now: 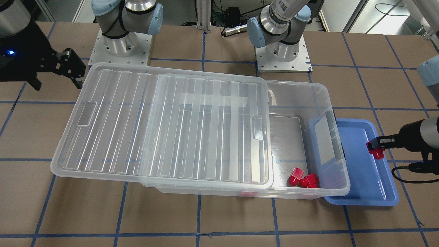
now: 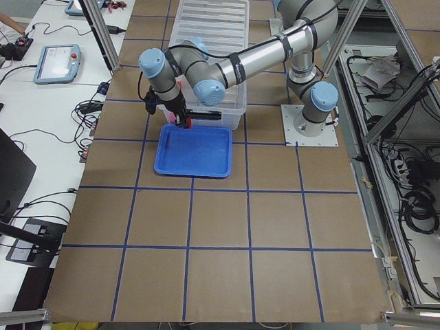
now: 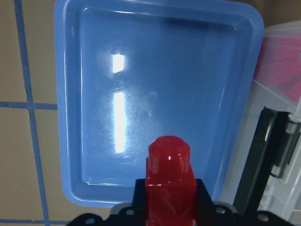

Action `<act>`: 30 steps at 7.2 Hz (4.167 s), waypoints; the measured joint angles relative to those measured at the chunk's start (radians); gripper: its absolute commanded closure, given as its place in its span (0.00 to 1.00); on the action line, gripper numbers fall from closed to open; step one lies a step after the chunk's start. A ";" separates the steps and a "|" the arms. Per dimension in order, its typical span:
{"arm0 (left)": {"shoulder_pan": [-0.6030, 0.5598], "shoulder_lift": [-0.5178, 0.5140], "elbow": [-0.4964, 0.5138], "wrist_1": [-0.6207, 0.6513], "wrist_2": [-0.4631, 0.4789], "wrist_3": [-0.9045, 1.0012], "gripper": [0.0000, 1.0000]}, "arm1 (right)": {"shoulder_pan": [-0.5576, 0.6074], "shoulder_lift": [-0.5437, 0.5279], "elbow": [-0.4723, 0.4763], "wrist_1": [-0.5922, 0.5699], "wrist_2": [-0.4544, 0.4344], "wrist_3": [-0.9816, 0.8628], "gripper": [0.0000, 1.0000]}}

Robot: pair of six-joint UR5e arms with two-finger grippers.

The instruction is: Place red block in blue tray from box

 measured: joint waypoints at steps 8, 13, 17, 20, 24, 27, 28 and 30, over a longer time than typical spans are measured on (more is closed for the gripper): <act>0.004 -0.146 -0.096 0.231 -0.001 0.035 1.00 | -0.149 -0.005 0.418 -0.408 -0.067 -0.188 0.00; 0.006 -0.163 -0.095 0.247 0.005 0.036 0.00 | -0.039 0.010 0.421 -0.440 -0.019 -0.096 0.00; -0.015 -0.048 -0.030 0.190 0.084 0.045 0.00 | 0.134 0.027 0.420 -0.490 -0.018 0.030 0.00; -0.090 0.084 0.061 0.041 0.001 0.001 0.00 | 0.197 0.048 0.413 -0.523 -0.017 0.091 0.00; -0.329 0.260 0.061 -0.049 -0.018 -0.234 0.00 | 0.206 0.042 0.335 -0.496 -0.028 0.109 0.00; -0.440 0.364 -0.039 -0.067 -0.016 -0.325 0.00 | 0.269 -0.003 0.064 -0.220 -0.026 0.195 0.00; -0.450 0.377 -0.066 -0.066 -0.018 -0.328 0.00 | 0.278 0.000 -0.008 -0.103 -0.024 0.200 0.00; -0.450 0.389 -0.083 -0.073 -0.029 -0.327 0.00 | 0.274 0.009 -0.046 -0.012 -0.020 0.205 0.00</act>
